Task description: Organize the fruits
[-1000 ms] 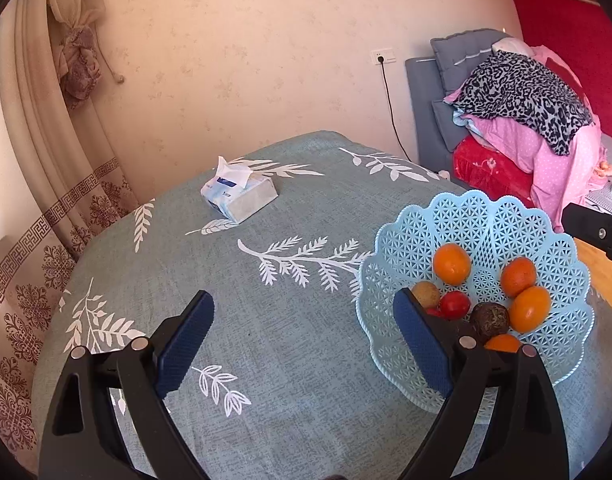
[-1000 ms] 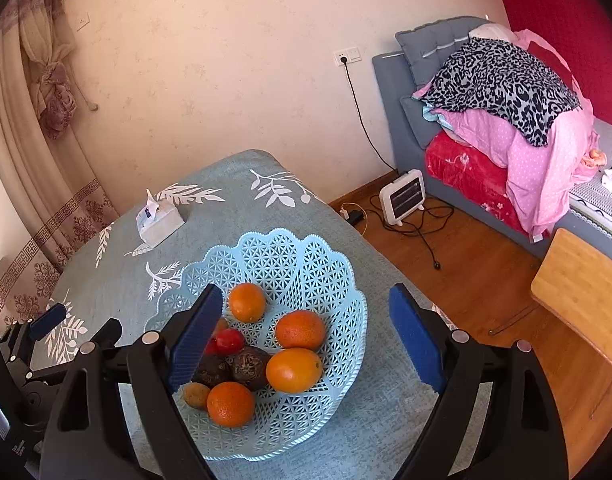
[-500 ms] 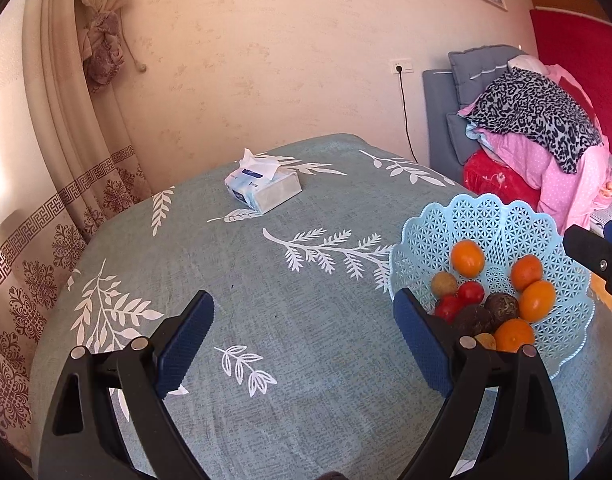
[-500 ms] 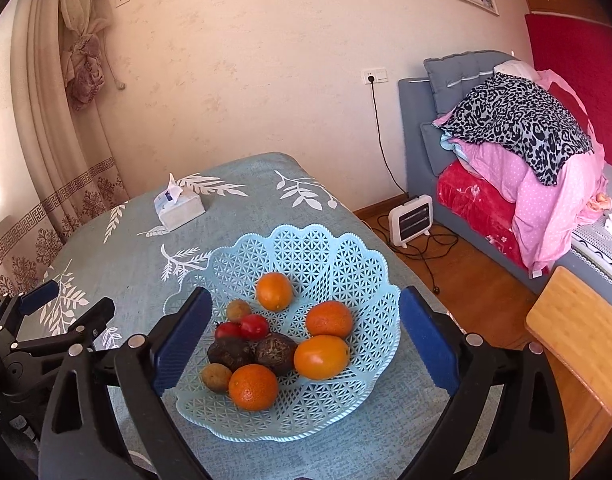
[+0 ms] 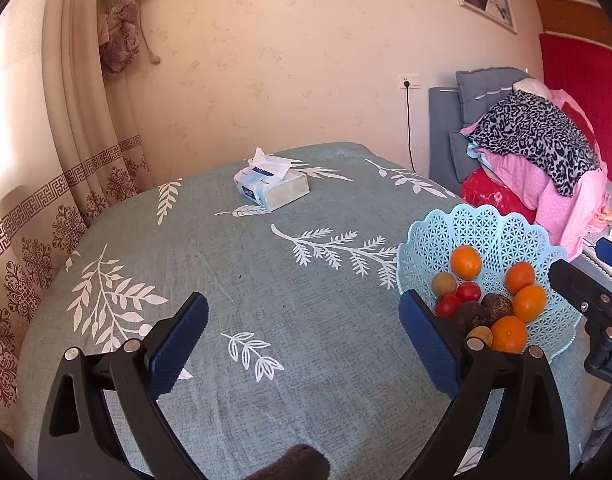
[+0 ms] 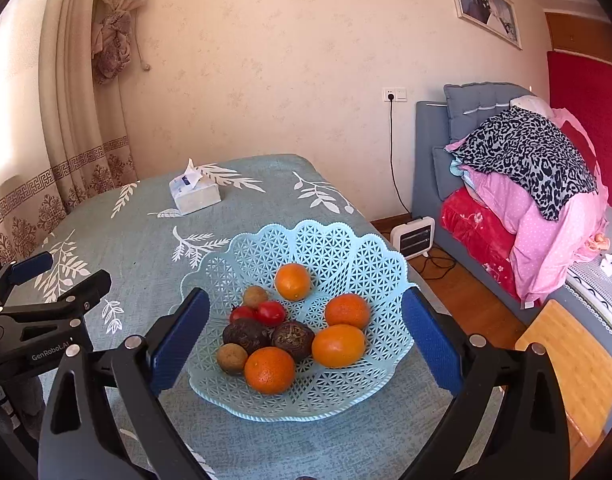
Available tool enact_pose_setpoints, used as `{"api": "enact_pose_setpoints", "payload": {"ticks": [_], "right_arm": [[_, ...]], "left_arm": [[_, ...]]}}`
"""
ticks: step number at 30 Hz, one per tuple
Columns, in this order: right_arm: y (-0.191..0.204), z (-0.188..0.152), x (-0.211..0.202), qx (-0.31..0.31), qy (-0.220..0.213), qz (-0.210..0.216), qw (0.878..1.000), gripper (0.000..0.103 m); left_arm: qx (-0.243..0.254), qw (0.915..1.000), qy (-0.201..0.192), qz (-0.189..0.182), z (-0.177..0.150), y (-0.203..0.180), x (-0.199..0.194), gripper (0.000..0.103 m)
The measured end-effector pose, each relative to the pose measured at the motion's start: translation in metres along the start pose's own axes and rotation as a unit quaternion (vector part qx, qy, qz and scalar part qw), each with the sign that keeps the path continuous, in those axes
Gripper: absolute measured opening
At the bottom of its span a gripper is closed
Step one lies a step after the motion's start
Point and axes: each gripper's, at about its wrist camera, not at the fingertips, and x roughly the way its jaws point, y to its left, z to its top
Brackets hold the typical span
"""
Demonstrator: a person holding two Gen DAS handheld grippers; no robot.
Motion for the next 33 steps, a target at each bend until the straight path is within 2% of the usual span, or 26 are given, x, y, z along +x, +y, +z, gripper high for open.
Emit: {"api": "enact_pose_setpoints", "payload": {"ticks": [15, 33], "right_arm": [[0.011, -0.009, -0.002, -0.027, -0.019, -0.028, 0.999, 0.098], [0.012, -0.018, 0.011, -0.028, 0.011, -0.026, 0.999, 0.098]], "left_arm": [[-0.002, 1.0, 0.004, 0.003, -0.014, 0.001, -0.001, 0.098], [0.026, 0.9996, 0.011, -0.008, -0.024, -0.014, 0.005, 0.098]]}}
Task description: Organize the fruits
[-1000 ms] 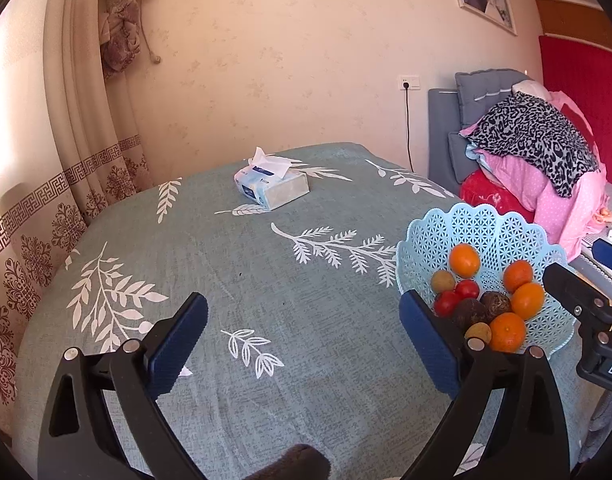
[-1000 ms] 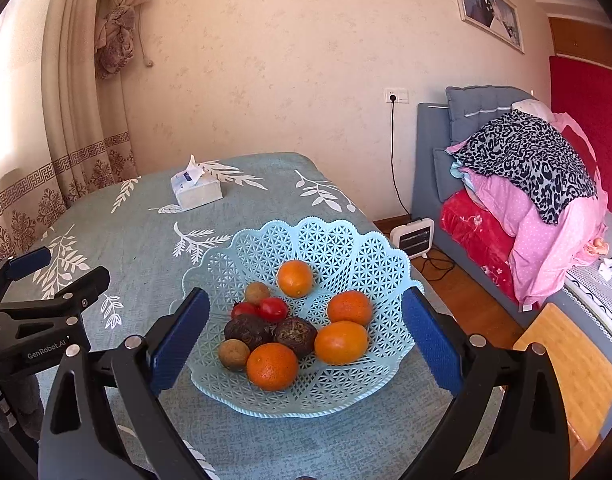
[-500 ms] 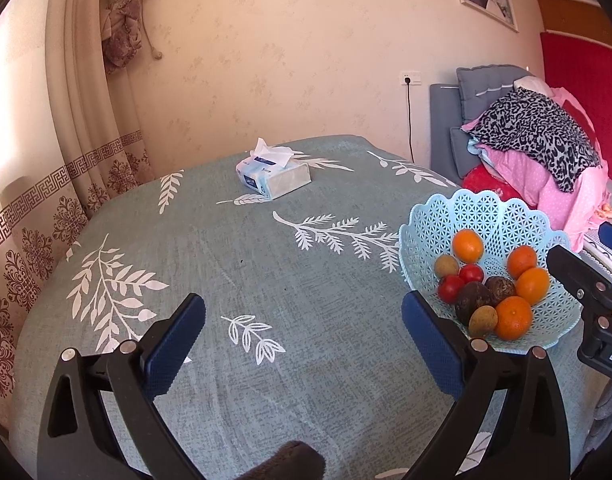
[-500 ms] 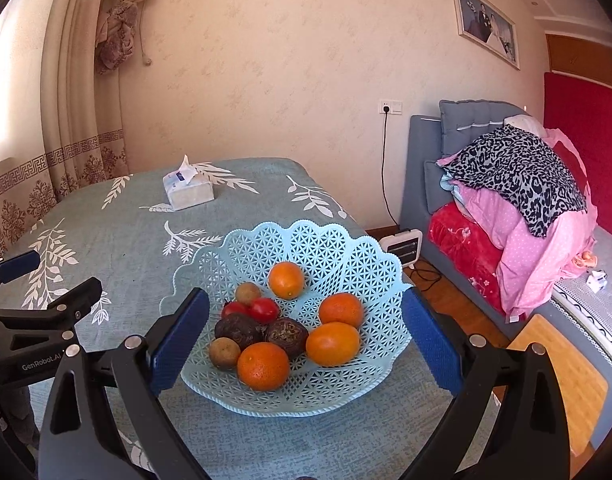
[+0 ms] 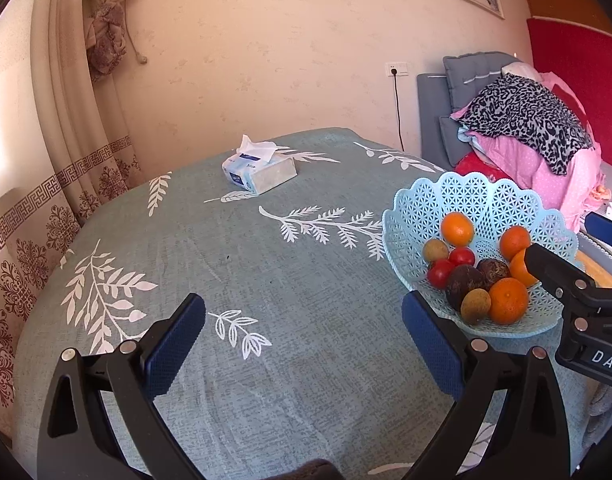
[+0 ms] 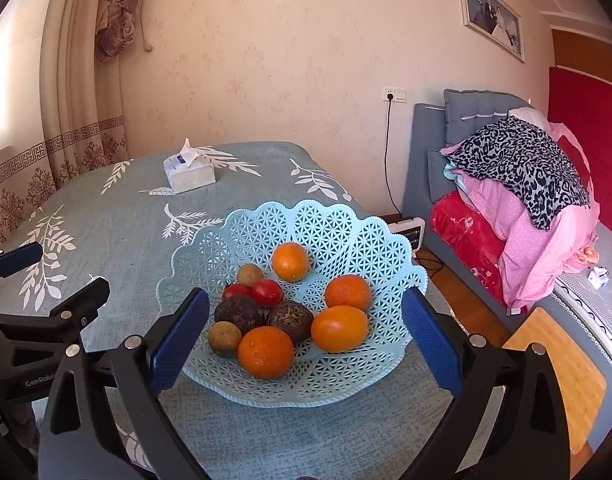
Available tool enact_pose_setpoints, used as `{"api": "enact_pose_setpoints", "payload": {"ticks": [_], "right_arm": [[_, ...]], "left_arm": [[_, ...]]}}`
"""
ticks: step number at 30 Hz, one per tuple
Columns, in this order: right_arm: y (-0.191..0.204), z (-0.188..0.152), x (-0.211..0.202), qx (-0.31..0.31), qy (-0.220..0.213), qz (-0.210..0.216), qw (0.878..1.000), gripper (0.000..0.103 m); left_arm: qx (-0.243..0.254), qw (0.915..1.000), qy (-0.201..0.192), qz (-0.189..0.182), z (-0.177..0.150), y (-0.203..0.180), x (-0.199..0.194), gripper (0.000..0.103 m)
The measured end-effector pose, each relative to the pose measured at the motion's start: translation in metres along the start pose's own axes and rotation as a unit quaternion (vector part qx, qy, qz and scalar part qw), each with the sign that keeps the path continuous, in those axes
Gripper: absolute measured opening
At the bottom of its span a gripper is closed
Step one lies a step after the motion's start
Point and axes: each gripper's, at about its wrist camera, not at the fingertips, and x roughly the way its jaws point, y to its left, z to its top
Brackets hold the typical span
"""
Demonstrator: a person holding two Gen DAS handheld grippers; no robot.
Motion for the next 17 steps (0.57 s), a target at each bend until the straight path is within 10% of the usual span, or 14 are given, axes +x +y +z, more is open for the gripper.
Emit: {"api": "enact_pose_setpoints", "payload": {"ticks": [17], "right_arm": [[-0.007, -0.002, 0.001, 0.014, 0.007, -0.012, 1.0, 0.098]], "left_arm": [[0.043, 0.999, 0.007, 0.011, -0.013, -0.014, -0.001, 0.098]]}}
